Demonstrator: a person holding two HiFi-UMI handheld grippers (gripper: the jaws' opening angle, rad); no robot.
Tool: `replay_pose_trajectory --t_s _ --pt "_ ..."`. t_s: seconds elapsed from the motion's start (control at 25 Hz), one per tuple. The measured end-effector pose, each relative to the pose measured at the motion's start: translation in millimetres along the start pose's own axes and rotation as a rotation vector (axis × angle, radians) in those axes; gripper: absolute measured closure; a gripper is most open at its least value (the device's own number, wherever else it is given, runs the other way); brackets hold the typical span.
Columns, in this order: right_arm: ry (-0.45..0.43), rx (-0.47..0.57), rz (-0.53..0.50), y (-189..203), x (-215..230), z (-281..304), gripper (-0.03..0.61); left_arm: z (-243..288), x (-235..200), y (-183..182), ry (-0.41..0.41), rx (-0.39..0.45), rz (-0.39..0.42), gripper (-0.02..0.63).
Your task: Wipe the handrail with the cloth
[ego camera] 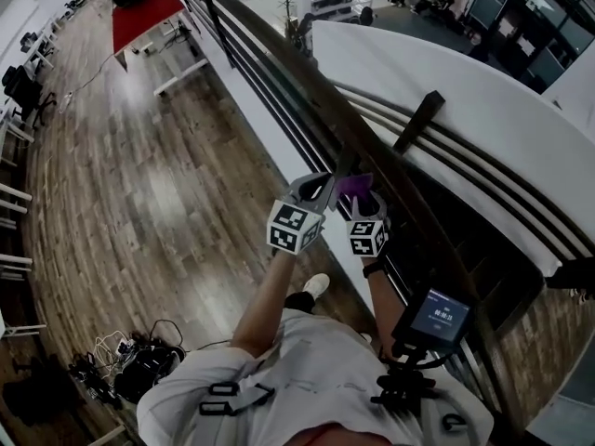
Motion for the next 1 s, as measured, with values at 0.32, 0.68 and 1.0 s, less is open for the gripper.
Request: replay_pose_trajectory --t_s 0.32,0.68,1.0 --pt "0.117 -0.155 -0.12 36.6 11.2 63.9 0.471 8.0 -0.7 19.3 0.018 -0.043 -0.017 0.615" --pt "0.094 -0.194 -0.153 23.6 16.9 109.7 0.479 3.4 -20.1 23.2 -0.018 -0.069 -0.052 0.615" --pt "0.069 -0.167 -0.048 22.8 16.1 111.5 0.499 9.3 -25.1 38.4 -0.01 -0.083 -0.085 0.615"
Point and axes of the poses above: the fingertips, and each gripper's own axes: z forward along the fingers, x to its right, y out of its underside, the point moved 7 cm from there along -z, backward along the fingers, and after that the axes turned 10 degrees about -z, right-handed, at the moved point
